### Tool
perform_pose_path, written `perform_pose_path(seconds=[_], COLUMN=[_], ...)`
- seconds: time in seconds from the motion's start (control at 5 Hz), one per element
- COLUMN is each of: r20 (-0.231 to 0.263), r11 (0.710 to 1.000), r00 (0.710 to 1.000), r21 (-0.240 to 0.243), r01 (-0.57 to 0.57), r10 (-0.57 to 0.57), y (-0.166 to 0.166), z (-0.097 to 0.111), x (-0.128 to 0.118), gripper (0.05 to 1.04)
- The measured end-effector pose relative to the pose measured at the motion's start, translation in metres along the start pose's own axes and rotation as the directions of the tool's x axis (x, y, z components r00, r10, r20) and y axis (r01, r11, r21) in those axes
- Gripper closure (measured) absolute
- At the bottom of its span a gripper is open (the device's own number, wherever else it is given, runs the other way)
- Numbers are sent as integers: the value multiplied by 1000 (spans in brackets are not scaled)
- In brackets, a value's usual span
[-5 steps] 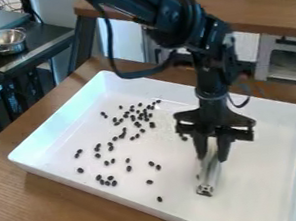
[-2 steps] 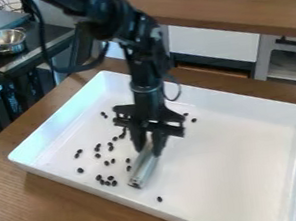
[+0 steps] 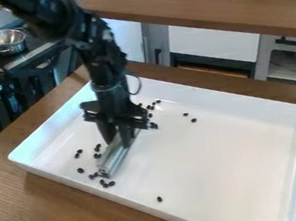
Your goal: Sweep into pile
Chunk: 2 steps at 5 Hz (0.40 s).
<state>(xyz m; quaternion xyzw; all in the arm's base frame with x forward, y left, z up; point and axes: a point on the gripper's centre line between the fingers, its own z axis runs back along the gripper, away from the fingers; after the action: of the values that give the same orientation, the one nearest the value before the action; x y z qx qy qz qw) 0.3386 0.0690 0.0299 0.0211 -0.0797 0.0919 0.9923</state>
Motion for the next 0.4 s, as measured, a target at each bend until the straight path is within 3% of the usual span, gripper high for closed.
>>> perform_pose_path(seconds=[0.2,0.4], r20=[36,9], r11=[1000,999], r00=[999,999], r21=[2,28], r01=[-29,-37], r10=[29,37], y=[36,61], z=[0,1], x=[4,7], gripper=[745,745])
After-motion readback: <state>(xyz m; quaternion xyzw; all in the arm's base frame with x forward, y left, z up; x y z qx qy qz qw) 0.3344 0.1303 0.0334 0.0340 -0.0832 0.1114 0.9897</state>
